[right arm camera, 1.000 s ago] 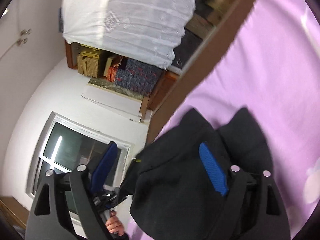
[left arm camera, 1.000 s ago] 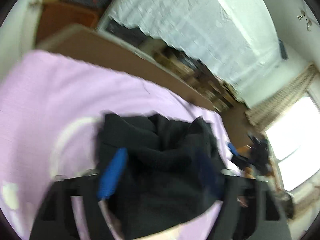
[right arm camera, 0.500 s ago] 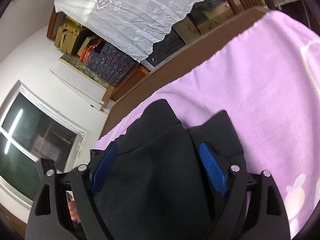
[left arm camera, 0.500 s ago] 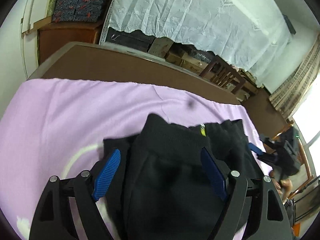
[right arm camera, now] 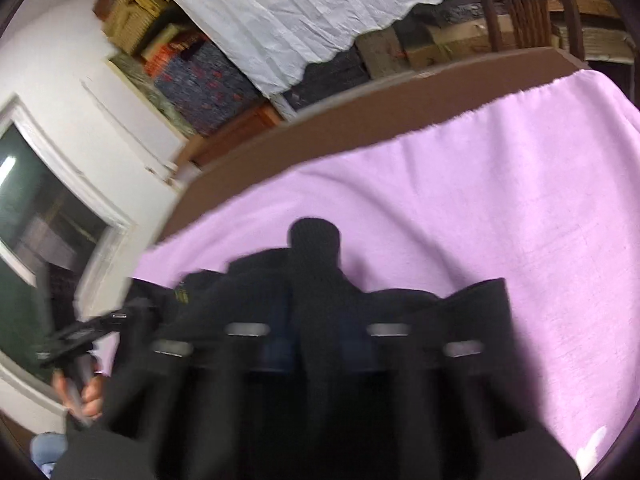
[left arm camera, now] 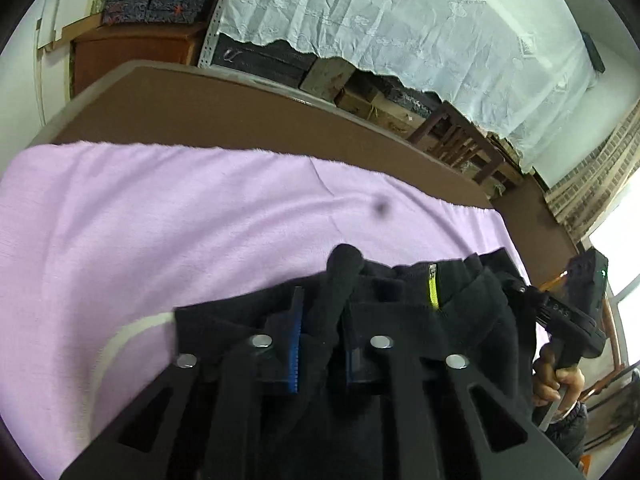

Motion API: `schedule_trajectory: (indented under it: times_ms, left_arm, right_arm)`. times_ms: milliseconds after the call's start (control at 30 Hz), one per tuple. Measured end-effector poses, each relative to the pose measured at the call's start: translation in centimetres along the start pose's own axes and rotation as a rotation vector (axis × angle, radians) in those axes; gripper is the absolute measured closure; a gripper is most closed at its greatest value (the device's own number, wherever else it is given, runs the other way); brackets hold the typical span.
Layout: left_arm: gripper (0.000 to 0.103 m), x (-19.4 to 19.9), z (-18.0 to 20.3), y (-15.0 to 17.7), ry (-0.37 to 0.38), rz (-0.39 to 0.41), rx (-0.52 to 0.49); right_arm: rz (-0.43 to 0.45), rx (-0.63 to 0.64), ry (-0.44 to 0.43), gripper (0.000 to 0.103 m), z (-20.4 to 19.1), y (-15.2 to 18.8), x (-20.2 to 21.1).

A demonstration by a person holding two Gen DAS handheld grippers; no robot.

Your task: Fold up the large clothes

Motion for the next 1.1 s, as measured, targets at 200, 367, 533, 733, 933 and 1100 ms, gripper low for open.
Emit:
schedule_trajectory:
  times_ms: [200,367,533,733,933,1100]
  left_arm:
    - [0.089,3.7,1.8,-2.1,0.004,0.132,-0.022]
    - [0.088,1.5,0.9,-2.4,-0.168,0.151,-0.091]
    - [0.087,-3.1,-2.2,-0.7,-0.228,0.016,-0.013]
    - [0.077,-1.9,-1.6,-0.9,-0.273,0.053,-0.053]
    - [0.049,2.5,-0.1,-2.4,-0.208,0.158,0.031]
    - [0.038,2.7,6.5,-0.9,-0.168,0.158,-0.123]
  right_arm:
    - [0.139,0.021,-0.002,0.093,-1.3,-1.8,3.4]
    - [0.195,0.035,0.095,0.094,-0.6,-3.1,3.3]
    - [-0.008,-0.139,0.124,0.086,4.5,-0.8,-1.9]
    - [0.036,-0.106,0.156,0.063,4.3,-0.8,-0.7]
    - [0.15,-0.096,0.172,0.055,3.8,-1.4,2.6]
    - [0.167,0.054,0.088,0.054,-2.8,-0.6,4.6]
Point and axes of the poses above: each gripper's, at about its wrist camera, not at the fingertips, and x roughly against the way its jaws point, z to its right, y to its underside, the point moved 8 cm from there along -x, roughly the way its jaws point, and after that the axes turned 1 degree about -x, right-handed, at the moved point
